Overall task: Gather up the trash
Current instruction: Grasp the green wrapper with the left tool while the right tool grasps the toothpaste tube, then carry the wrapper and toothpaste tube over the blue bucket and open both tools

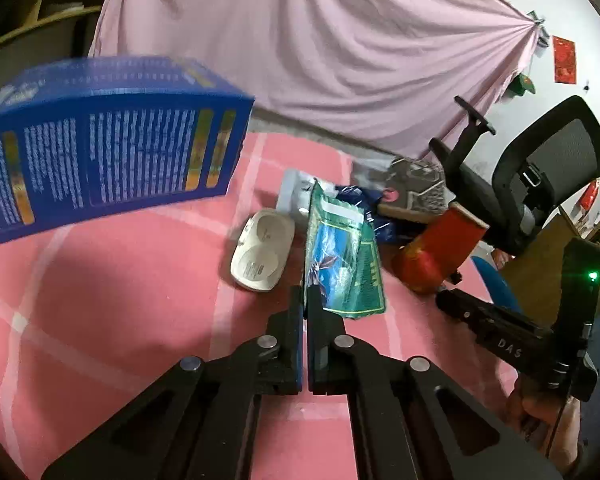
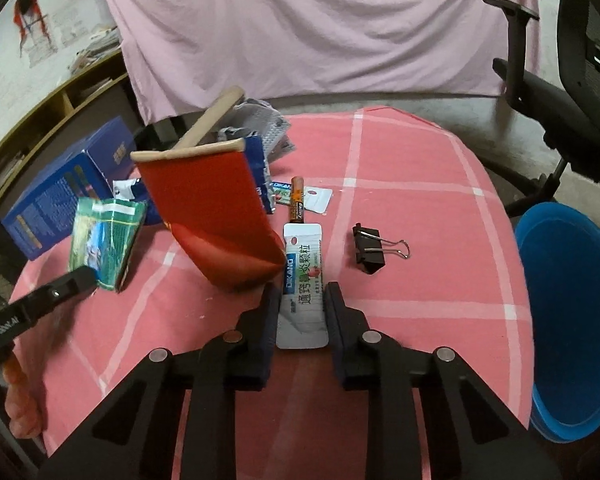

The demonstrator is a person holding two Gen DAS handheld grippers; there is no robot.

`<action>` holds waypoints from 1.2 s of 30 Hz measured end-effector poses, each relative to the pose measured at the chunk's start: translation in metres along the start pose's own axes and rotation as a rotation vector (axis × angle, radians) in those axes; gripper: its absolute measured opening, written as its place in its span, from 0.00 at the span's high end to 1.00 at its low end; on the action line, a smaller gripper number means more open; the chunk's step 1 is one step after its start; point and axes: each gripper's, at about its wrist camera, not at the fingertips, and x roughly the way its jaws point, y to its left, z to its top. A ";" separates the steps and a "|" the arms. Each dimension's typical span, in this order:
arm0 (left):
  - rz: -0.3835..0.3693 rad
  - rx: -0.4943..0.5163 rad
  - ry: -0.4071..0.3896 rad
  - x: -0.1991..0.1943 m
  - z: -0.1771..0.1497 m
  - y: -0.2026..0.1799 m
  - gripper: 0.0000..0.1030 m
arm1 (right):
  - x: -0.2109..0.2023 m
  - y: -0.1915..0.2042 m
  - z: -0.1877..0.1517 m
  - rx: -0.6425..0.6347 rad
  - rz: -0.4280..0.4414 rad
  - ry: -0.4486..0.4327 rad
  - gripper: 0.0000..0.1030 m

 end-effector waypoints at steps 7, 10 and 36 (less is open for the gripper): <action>0.019 0.106 -0.099 -0.020 -0.013 -0.020 1.00 | -0.015 0.000 -0.005 -0.004 -0.012 -0.057 0.80; 0.036 0.142 -0.163 -0.031 -0.021 -0.029 1.00 | -0.029 -0.001 -0.008 0.000 -0.017 -0.108 0.80; -0.047 0.413 -0.620 -0.060 -0.055 -0.176 1.00 | -0.189 -0.033 -0.045 0.003 -0.129 -0.934 0.80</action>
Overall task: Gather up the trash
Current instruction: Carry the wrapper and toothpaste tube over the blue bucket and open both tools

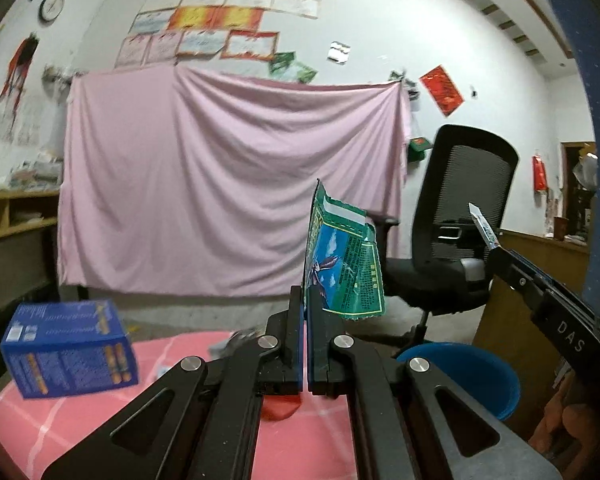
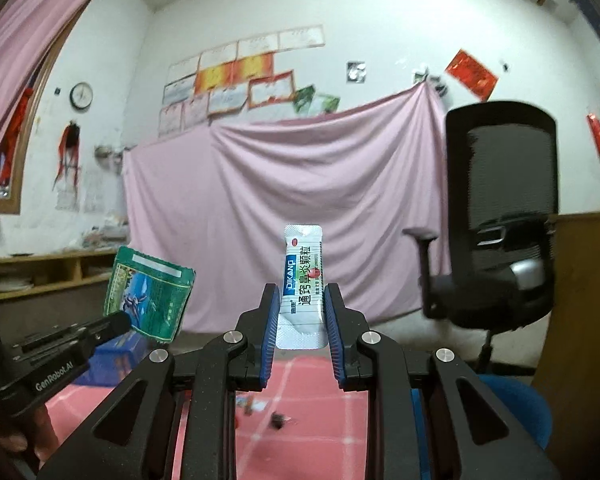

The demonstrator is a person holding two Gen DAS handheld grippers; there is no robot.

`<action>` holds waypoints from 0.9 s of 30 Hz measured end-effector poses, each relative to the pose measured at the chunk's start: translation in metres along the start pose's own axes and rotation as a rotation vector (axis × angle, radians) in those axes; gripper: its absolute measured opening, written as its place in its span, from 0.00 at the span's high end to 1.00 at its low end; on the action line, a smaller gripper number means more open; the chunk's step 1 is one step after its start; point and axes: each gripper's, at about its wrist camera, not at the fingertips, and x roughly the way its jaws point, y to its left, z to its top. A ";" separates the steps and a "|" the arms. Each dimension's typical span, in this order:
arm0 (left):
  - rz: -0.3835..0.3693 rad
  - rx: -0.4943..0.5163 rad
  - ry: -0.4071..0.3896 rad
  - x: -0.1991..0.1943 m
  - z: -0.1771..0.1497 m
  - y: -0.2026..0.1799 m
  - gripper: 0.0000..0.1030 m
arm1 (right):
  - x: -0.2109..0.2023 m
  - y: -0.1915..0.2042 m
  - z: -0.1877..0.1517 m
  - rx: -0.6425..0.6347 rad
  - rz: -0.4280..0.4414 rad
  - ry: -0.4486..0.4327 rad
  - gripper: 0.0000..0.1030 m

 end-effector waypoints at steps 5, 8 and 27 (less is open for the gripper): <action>-0.043 0.028 -0.011 0.011 0.006 -0.023 1.00 | -0.010 -0.021 0.004 0.032 -0.052 -0.019 0.80; -0.072 0.043 -0.007 0.021 0.007 -0.041 1.00 | -0.017 -0.033 0.005 0.039 -0.089 -0.027 0.80; -0.216 -0.014 0.312 0.123 -0.011 -0.121 1.00 | -0.010 -0.119 -0.040 0.183 -0.259 0.222 0.80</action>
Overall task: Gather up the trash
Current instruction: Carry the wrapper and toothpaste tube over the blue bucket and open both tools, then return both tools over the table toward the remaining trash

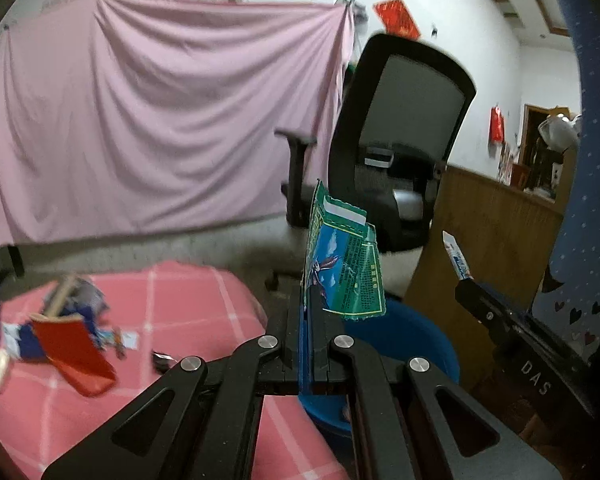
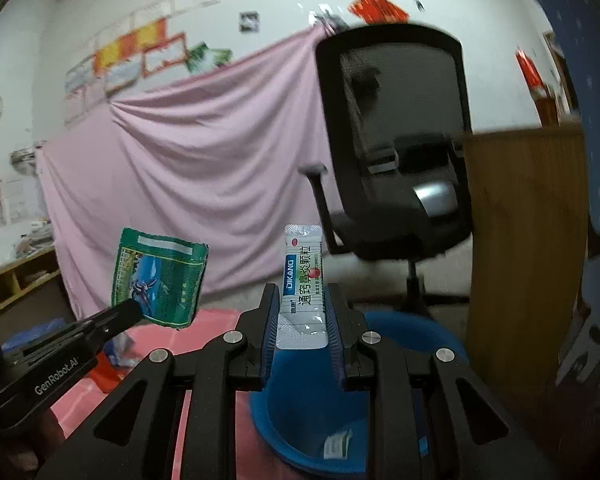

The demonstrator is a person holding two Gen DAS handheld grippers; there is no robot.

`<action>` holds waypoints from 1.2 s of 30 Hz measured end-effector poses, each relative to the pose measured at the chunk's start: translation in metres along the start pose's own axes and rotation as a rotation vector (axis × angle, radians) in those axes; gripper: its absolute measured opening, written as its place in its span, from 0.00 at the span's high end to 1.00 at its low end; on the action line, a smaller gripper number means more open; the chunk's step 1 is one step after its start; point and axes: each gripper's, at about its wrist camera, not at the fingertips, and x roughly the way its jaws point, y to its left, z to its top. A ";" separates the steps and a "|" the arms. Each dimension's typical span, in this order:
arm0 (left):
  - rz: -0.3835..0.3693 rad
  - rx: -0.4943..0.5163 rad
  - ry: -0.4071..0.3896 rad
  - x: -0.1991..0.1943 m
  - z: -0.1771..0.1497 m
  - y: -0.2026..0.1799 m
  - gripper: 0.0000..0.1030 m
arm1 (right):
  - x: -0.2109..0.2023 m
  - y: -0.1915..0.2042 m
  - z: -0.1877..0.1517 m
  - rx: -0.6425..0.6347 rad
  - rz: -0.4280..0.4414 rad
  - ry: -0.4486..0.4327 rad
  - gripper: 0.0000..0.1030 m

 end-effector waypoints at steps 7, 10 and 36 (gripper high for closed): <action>-0.002 -0.016 0.123 0.036 -0.001 -0.007 1.00 | 0.020 -0.021 -0.012 0.079 -0.026 0.092 0.80; 0.004 -0.011 0.148 0.043 -0.005 -0.006 1.00 | 0.025 -0.026 -0.016 0.105 -0.036 0.118 0.79; 0.021 -0.097 0.196 0.034 -0.009 0.025 0.77 | 0.036 -0.021 -0.014 0.123 -0.040 0.170 0.74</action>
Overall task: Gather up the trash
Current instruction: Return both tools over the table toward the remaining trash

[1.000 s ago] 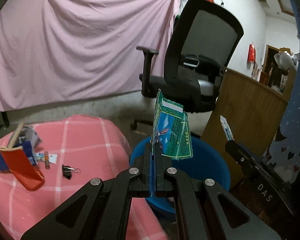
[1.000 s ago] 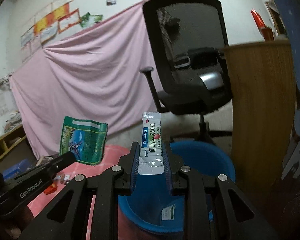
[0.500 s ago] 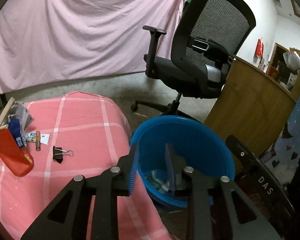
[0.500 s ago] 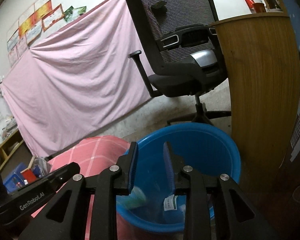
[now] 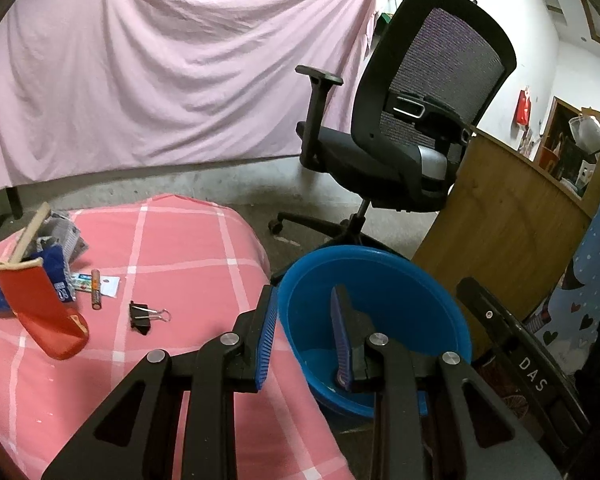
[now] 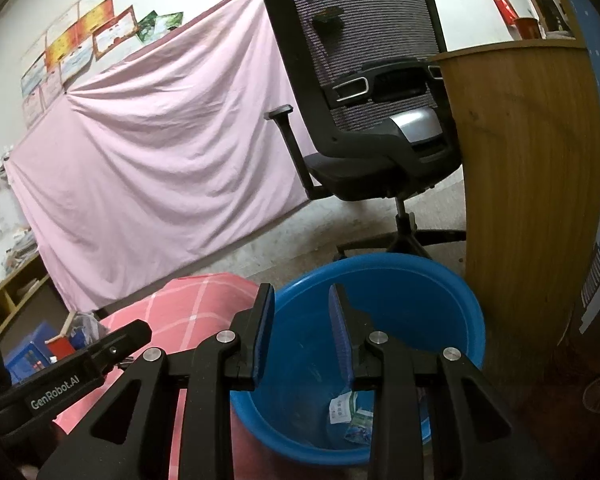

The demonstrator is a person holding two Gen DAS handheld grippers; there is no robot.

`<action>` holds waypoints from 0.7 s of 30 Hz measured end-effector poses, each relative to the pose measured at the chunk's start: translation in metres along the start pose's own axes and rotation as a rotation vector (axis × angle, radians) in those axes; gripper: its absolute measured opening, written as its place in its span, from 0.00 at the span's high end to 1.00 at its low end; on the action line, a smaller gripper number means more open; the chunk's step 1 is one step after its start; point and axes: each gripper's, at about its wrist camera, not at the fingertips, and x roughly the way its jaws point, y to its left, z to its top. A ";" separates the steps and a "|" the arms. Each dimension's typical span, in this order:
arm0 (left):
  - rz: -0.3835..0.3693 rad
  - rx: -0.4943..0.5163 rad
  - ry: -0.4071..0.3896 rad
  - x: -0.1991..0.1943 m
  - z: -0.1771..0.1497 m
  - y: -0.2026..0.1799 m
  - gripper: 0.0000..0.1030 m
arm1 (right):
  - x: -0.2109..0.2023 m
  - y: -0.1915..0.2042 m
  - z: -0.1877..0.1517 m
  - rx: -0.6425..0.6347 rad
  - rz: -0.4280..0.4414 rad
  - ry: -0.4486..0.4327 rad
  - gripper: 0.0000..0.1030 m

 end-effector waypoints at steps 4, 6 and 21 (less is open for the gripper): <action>0.006 0.001 -0.015 -0.009 0.002 0.003 0.77 | -0.003 0.005 0.003 -0.005 0.004 -0.006 0.74; 0.012 0.003 -0.027 -0.016 0.003 0.005 0.77 | -0.004 0.008 0.005 -0.006 0.014 -0.017 0.74; 0.123 -0.019 -0.236 -0.098 0.007 0.056 0.35 | -0.035 0.061 0.017 -0.079 0.119 -0.191 0.45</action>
